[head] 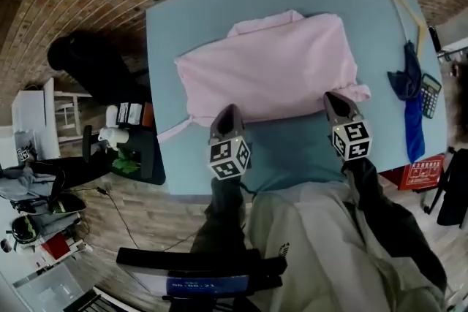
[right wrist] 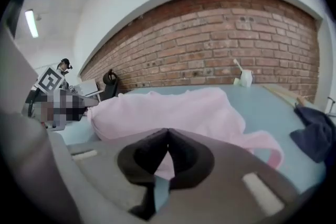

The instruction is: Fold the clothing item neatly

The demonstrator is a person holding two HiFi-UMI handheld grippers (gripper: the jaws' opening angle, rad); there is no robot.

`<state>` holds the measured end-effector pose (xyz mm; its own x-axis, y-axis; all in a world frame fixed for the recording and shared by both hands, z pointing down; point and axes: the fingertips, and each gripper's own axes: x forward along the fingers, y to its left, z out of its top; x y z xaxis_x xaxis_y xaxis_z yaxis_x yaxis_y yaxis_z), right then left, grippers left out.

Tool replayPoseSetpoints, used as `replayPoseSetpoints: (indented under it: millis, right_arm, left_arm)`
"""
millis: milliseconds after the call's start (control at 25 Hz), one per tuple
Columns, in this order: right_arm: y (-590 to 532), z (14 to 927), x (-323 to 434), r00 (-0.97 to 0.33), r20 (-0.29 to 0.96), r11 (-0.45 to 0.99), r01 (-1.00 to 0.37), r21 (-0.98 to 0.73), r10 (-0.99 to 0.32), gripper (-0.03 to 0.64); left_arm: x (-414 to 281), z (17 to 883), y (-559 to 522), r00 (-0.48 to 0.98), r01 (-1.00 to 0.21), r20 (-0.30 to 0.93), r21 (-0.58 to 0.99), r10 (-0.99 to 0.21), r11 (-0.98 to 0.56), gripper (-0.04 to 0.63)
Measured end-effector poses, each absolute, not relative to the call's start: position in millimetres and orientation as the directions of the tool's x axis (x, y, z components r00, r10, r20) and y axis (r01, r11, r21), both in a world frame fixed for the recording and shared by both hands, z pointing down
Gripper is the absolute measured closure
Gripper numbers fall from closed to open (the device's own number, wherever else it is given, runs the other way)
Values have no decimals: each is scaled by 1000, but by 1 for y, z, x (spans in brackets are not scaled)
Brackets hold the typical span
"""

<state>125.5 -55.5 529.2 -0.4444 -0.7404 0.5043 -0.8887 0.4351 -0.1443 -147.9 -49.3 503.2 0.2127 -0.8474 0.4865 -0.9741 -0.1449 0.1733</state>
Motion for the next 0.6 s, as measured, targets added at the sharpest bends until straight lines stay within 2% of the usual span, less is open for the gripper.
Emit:
replayPoseSetpoints:
  millis: [240,600]
  right_arm:
    - [-21,452,114,-559,346,534,-828,-174,-754,615]
    - [20,444,107,-650,348,626,-755,-196,-675,615]
  left_arm:
    - [-149,457,-11,144,-971,376,234,-915,-56,588]
    - [-109,455,31,181,-961,363,261,-914,-86,588]
